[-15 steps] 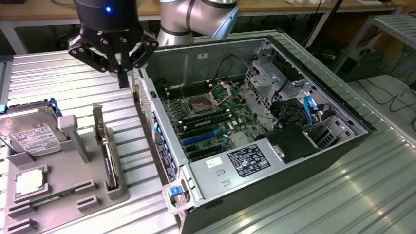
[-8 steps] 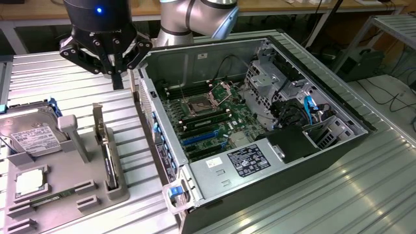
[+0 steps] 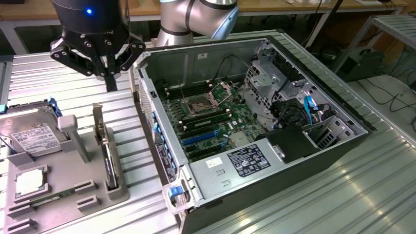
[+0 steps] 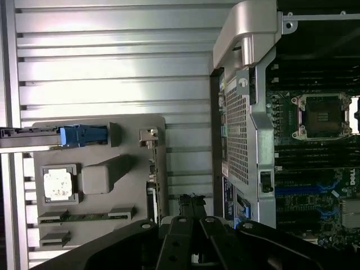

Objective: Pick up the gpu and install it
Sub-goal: 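Reach for the gpu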

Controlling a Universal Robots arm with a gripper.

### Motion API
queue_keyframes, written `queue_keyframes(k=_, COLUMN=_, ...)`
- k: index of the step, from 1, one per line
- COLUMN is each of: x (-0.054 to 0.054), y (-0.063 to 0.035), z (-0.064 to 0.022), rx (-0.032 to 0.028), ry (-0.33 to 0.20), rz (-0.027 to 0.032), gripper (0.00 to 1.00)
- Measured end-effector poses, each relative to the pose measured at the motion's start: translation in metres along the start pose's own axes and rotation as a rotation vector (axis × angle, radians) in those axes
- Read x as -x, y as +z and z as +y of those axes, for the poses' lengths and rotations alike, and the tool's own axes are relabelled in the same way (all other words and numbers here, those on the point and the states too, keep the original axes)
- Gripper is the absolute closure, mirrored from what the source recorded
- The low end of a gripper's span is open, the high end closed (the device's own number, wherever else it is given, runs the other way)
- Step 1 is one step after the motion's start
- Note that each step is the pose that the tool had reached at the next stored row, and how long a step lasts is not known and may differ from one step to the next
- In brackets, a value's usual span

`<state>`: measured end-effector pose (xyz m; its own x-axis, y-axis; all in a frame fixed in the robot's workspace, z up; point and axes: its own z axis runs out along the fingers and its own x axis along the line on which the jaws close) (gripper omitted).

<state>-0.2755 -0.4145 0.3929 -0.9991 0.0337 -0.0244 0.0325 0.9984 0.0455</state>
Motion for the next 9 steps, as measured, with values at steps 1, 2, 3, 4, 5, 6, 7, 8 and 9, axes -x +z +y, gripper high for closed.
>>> queue_keyframes(k=1, x=-0.001, y=-0.0001, z=-0.0002, rx=0.0000, ry=-0.001, rz=0.0001, gripper=0.89)
queue_keyframes(k=2, x=-0.003, y=-0.0001, z=-0.0004, rx=0.0000, ry=-0.002, rz=0.0002, gripper=0.89)
queue_keyframes(k=3, x=-0.004, y=-0.0001, z=-0.0006, rx=0.0001, ry=-0.003, rz=0.0002, gripper=0.89)
queue_keyframes(k=4, x=-0.006, y=-0.0002, z=-0.0009, rx=0.0000, ry=-0.005, rz=0.0003, gripper=0.89)
queue_keyframes(k=5, x=-0.007, y=-0.0002, z=-0.0011, rx=0.0001, ry=-0.005, rz=0.0003, gripper=0.89)
queue_keyframes(k=6, x=-0.009, y=-0.0003, z=-0.0013, rx=0.0002, ry=-0.007, rz=0.0003, gripper=0.89)
queue_keyframes(k=7, x=-0.010, y=-0.0003, z=-0.0015, rx=0.0002, ry=-0.007, rz=0.0003, gripper=0.89)
queue_keyframes(k=8, x=-0.011, y=-0.0004, z=-0.0016, rx=0.0002, ry=-0.008, rz=0.0004, gripper=0.89)
queue_keyframes(k=9, x=-0.012, y=-0.0004, z=-0.0017, rx=0.0002, ry=-0.009, rz=0.0004, gripper=0.89)
